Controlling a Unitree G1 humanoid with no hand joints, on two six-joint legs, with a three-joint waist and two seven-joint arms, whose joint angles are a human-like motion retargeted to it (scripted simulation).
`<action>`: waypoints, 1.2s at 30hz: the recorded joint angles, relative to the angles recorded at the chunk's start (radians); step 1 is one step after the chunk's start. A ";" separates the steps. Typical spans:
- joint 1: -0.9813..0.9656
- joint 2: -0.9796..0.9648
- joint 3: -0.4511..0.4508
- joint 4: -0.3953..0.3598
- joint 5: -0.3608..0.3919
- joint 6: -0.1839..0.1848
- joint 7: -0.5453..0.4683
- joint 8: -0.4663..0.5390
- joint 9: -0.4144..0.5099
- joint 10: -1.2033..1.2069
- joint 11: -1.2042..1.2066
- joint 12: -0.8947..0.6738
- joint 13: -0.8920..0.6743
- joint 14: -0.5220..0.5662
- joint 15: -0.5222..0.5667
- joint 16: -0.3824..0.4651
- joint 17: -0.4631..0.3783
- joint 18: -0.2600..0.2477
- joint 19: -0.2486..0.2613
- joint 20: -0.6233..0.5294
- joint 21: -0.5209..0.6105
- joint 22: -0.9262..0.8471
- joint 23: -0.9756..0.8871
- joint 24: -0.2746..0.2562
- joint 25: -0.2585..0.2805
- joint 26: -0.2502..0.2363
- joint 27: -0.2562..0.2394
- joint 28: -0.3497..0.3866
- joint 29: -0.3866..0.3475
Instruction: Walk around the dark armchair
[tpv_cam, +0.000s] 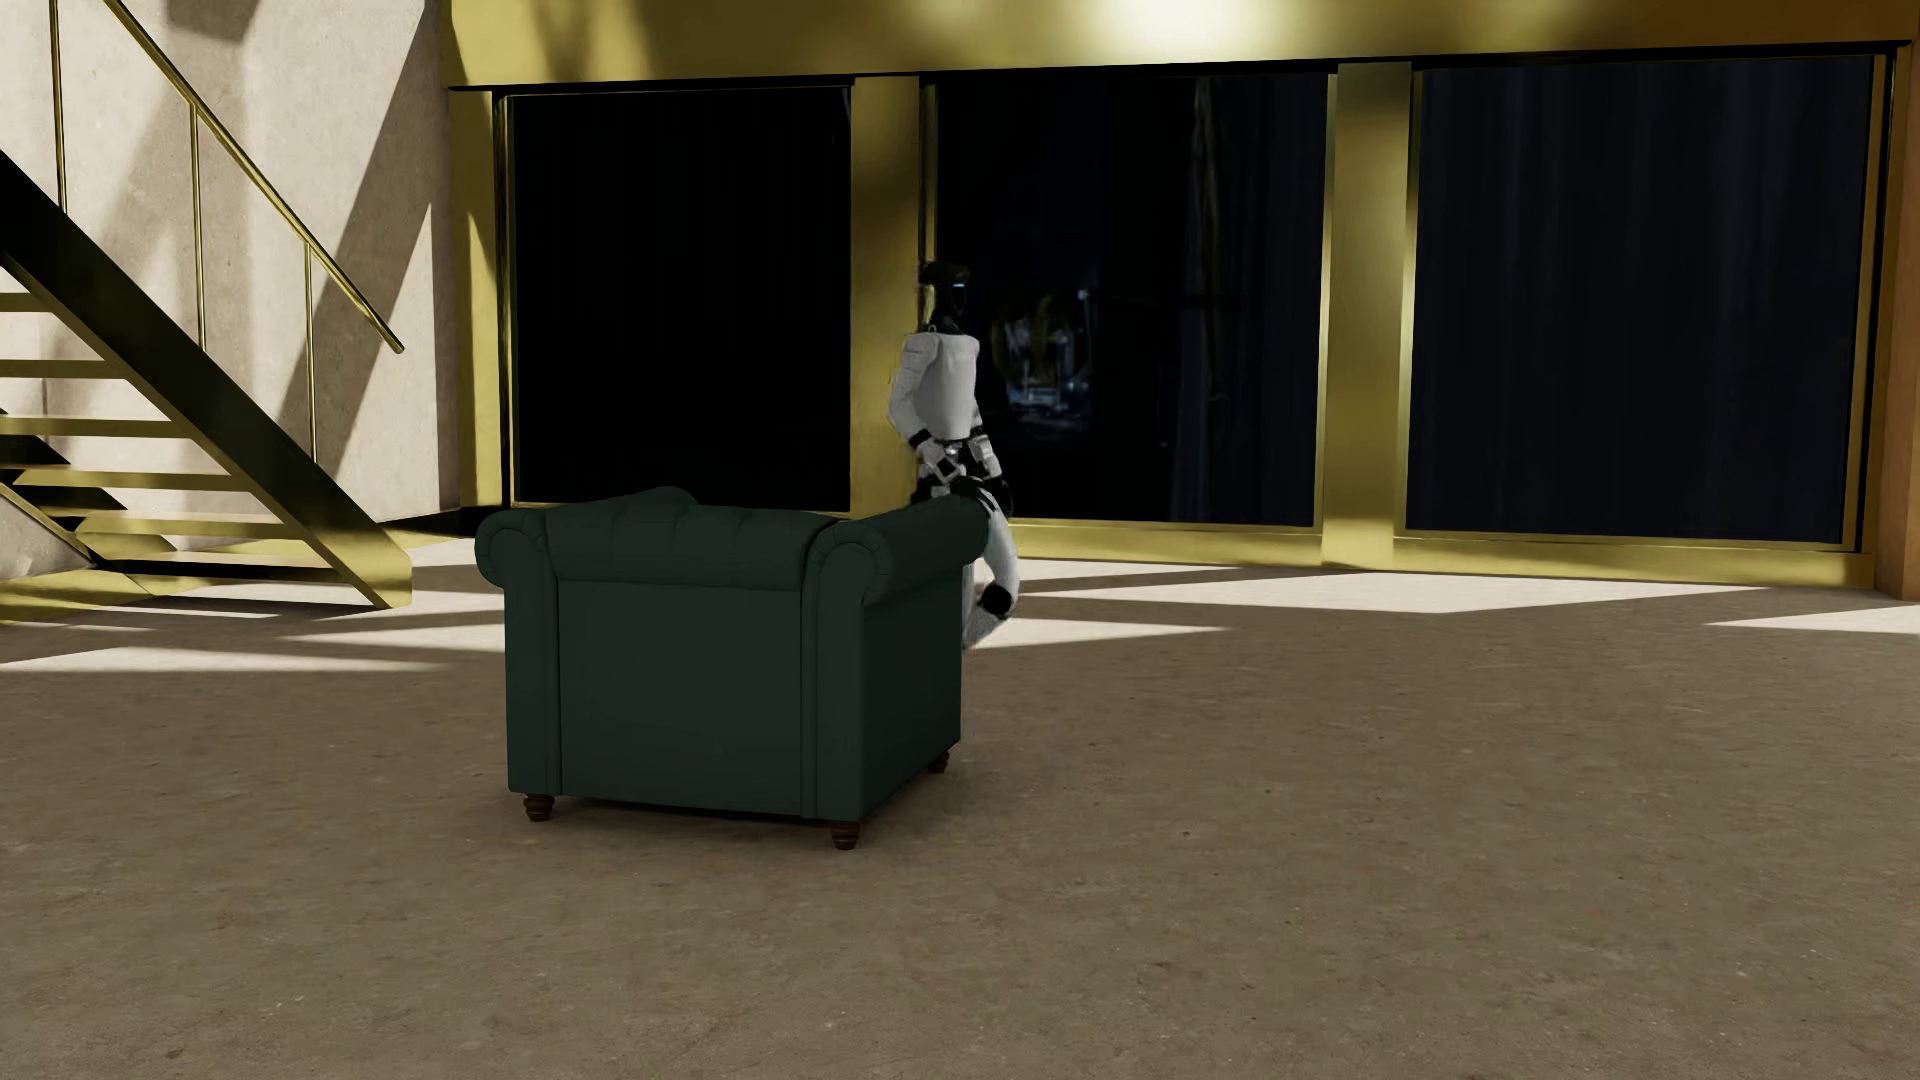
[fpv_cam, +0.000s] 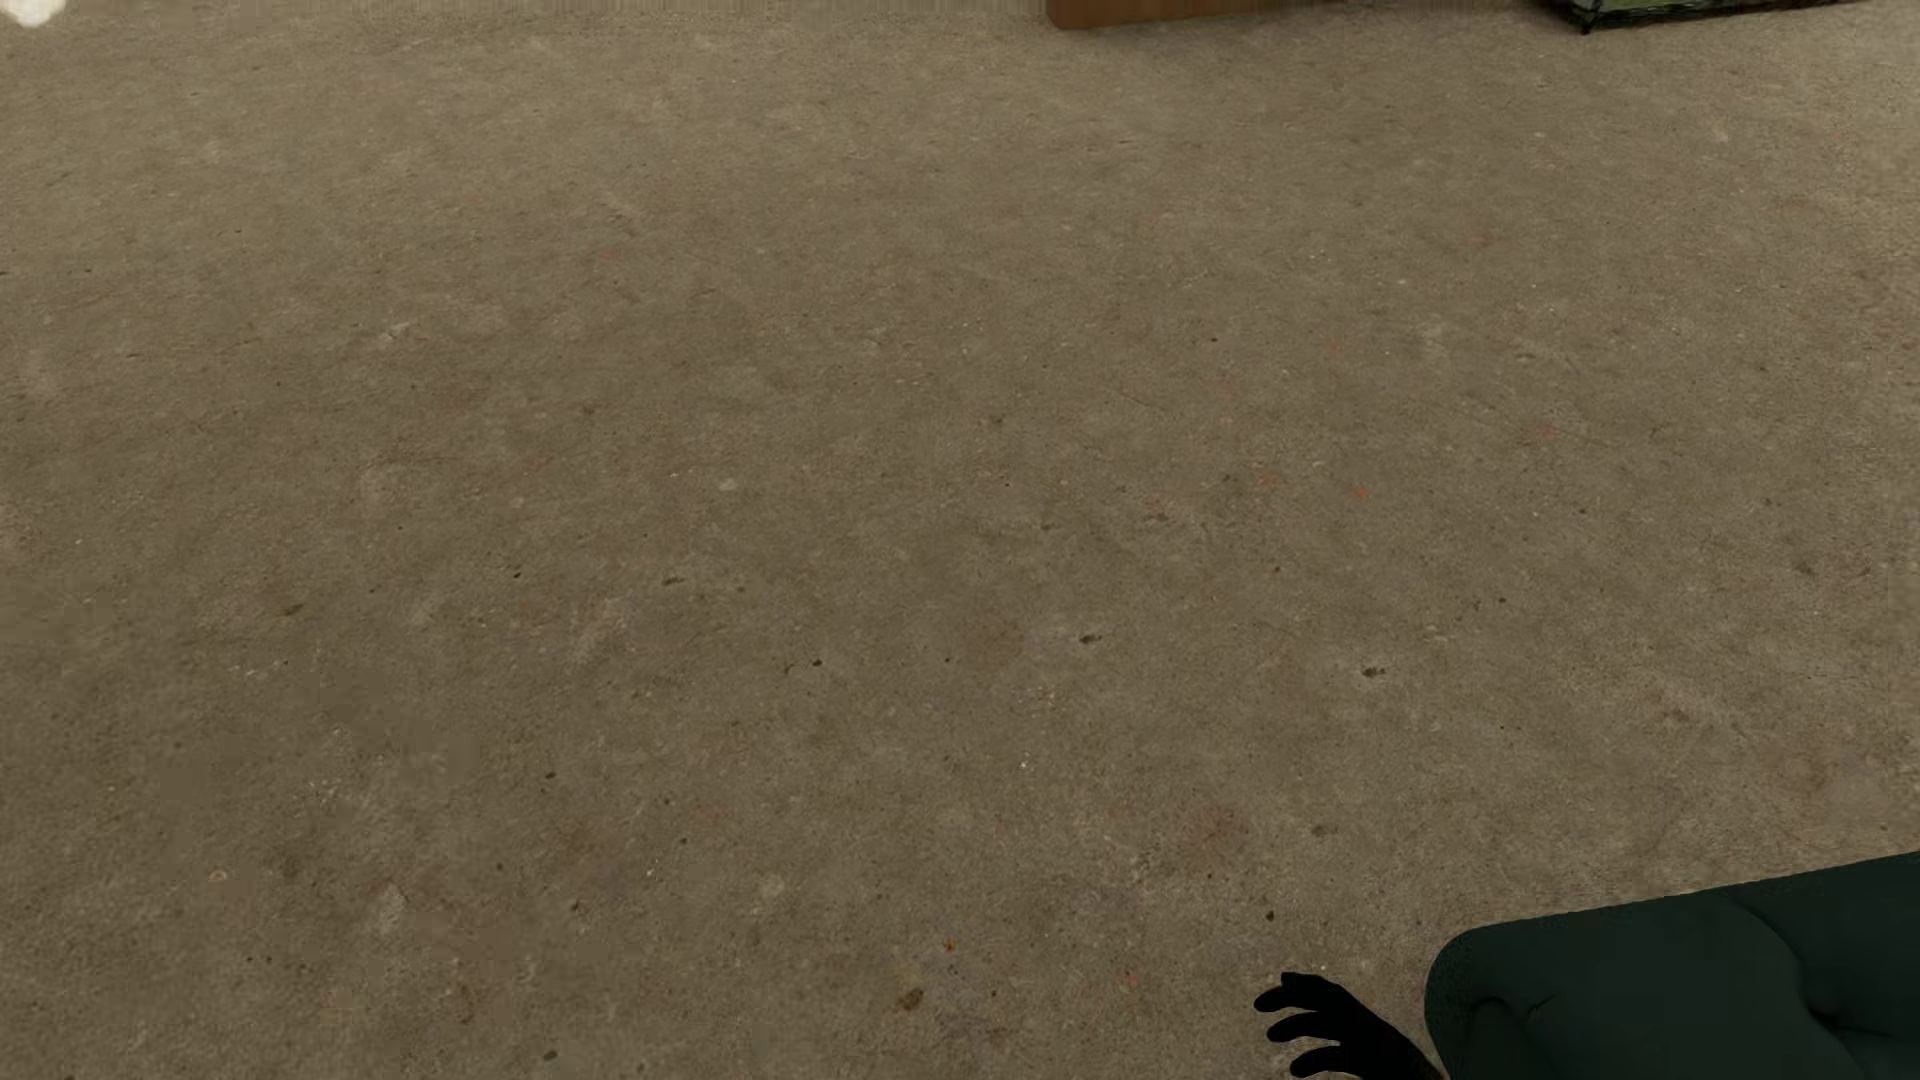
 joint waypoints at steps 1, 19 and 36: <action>-0.038 0.035 0.008 -0.010 0.002 -0.011 0.000 0.000 0.007 -0.088 -0.003 -0.006 -0.012 0.060 -0.014 0.012 0.002 0.000 0.000 0.034 -0.001 0.005 -0.031 0.000 0.000 0.000 0.000 0.000 0.000; 0.144 -0.195 -0.049 -0.131 -0.181 -0.078 0.000 0.000 -0.021 -0.672 0.886 0.098 0.171 -0.245 0.046 -0.040 -0.006 0.000 0.000 -0.153 0.088 0.054 0.457 0.000 0.000 0.000 0.000 0.000 0.000; 0.518 -0.338 -0.184 -0.113 -0.207 0.055 0.000 0.000 -0.017 -0.683 -0.043 -0.066 0.092 -0.488 0.133 0.063 0.002 0.000 0.000 0.021 0.076 0.086 0.437 0.000 0.000 0.000 0.000 0.000 0.000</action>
